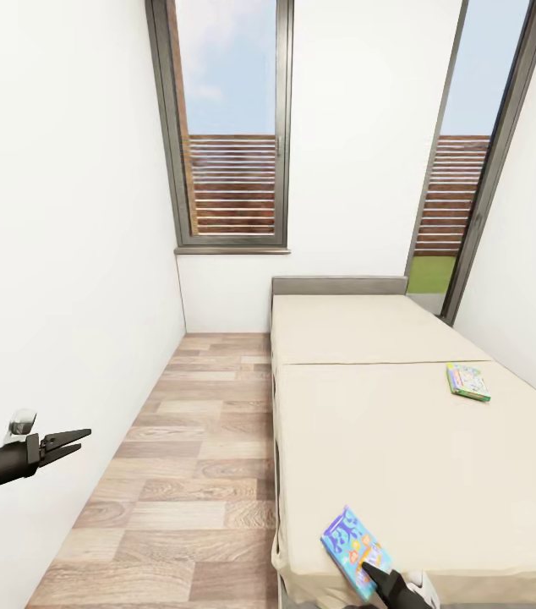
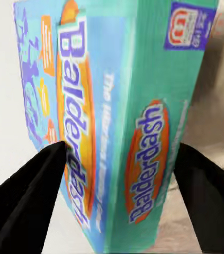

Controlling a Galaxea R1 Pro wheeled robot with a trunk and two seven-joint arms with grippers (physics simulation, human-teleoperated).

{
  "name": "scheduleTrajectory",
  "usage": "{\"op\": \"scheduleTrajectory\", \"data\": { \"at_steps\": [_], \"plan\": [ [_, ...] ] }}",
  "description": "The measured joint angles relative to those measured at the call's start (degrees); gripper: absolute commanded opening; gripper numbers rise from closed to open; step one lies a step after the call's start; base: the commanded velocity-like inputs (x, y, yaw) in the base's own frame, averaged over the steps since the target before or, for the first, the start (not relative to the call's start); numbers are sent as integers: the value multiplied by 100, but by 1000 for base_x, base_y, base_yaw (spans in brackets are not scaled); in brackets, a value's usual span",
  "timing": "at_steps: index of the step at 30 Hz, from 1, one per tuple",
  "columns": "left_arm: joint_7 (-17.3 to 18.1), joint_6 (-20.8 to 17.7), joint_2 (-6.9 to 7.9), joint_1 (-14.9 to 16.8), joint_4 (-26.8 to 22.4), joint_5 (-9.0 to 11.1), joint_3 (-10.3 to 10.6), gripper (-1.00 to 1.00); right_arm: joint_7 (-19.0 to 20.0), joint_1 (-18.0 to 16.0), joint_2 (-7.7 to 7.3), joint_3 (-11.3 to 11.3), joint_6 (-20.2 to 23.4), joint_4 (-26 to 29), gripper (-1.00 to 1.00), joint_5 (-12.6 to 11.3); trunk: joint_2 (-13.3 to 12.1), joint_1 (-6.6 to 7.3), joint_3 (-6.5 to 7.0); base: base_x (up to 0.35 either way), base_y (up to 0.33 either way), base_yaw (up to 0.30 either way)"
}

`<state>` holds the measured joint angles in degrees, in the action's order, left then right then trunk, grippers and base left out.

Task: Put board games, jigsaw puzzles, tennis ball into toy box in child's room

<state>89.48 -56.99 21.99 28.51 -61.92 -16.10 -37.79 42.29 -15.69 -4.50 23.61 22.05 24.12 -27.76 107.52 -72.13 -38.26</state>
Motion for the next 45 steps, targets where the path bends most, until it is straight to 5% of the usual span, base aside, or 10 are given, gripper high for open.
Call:
{"op": "scheduleTrajectory", "data": {
  "at_steps": [6,23,24,25,39,45],
  "plan": [
    [0,-2,0,0,0,0,0,100,6,0,0,4,8,1,-100,-4,0,0,0,0,0,0],
    [0,-2,0,0,-2,1,0,100,17,0,0,1,9,-1,-100,0,-680,373,305,0,0,0],
    [0,-6,0,1,-8,0,4,100,477,4,8,-57,56,317,-100,35,-721,395,322,0,0,0],
    [0,-6,0,0,-9,1,5,100,529,-3,4,19,97,608,-100,-112,-760,417,341,0,0,0],
    [0,0,0,0,-8,1,7,100,523,-2,343,-19,602,1847,-100,-60,-1322,724,593,0,0,0],
    [0,0,-10,0,-9,1,8,100,539,-1,375,-56,742,2246,-100,-40,-1563,856,700,0,0,0]
  ]
}}
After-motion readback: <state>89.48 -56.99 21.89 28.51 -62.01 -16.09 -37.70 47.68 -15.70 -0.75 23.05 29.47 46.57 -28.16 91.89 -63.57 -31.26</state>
